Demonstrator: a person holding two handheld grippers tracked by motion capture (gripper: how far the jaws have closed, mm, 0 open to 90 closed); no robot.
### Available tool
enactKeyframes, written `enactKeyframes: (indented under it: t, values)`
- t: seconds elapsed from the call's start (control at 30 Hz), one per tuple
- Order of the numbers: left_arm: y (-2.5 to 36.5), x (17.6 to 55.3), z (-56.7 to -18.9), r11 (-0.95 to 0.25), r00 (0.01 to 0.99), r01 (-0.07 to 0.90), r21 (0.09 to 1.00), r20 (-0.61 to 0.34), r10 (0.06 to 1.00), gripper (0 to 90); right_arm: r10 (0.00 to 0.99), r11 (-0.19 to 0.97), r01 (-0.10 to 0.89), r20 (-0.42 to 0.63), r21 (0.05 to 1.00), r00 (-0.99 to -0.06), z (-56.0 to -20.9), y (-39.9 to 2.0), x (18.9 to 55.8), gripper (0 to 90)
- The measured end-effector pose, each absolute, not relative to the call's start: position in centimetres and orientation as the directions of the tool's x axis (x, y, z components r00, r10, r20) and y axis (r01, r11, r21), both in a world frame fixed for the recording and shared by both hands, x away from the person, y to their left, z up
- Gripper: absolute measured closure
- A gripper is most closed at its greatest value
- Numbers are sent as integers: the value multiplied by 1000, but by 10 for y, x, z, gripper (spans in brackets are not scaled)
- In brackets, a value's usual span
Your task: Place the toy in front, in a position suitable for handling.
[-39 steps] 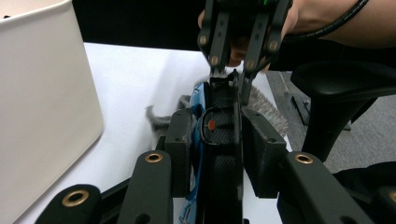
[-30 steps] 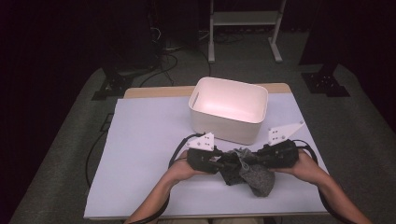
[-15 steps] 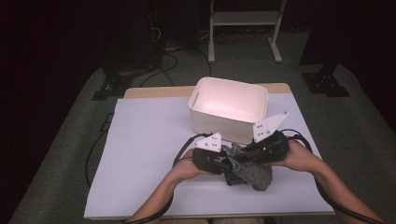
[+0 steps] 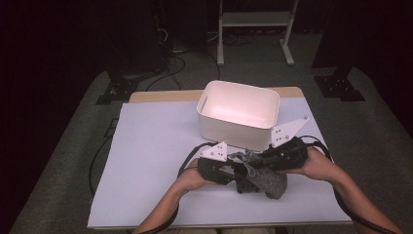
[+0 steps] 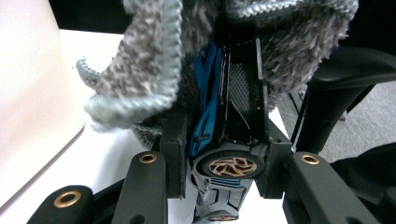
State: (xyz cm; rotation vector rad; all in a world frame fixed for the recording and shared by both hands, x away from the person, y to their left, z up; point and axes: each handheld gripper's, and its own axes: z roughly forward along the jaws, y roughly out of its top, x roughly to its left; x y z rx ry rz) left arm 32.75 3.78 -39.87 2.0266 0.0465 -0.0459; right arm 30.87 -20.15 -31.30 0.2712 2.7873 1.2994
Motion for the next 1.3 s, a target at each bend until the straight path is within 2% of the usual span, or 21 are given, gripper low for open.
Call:
enactKeyframes:
  t: [0.07,0.27,0.43,0.5,0.57,0.7,0.8,0.9,1.3]
  values:
    - [42,327,-394,-402,998,59,914,-55,21,644,178,631,130,20,765,-984,-313,-200,309,817]
    - [45,324,-394,-403,999,51,914,-44,28,649,168,636,119,13,763,-986,-311,-196,307,815]
    - [43,327,-398,-392,997,80,917,-75,27,638,177,646,116,-1,754,-984,-311,-197,306,815]
    - [41,326,-402,-397,997,78,914,-75,24,609,183,646,119,-2,754,-983,-311,-198,306,815]
    - [36,325,-409,-420,996,92,903,-87,32,520,185,641,120,-1,758,-983,-312,-200,306,815]
    - [30,324,-417,-438,995,98,893,-83,55,488,187,630,125,6,767,-982,-313,-201,305,814]
    - [28,326,-419,-444,991,134,886,-113,75,495,189,631,121,0,767,-982,-313,-202,306,815]
    - [27,325,-422,-445,989,145,884,-123,78,558,195,629,126,1,767,-981,-313,-203,306,814]
    - [39,322,-412,-478,994,111,871,-88,71,566,161,629,90,-17,772,-987,-312,-189,302,807]
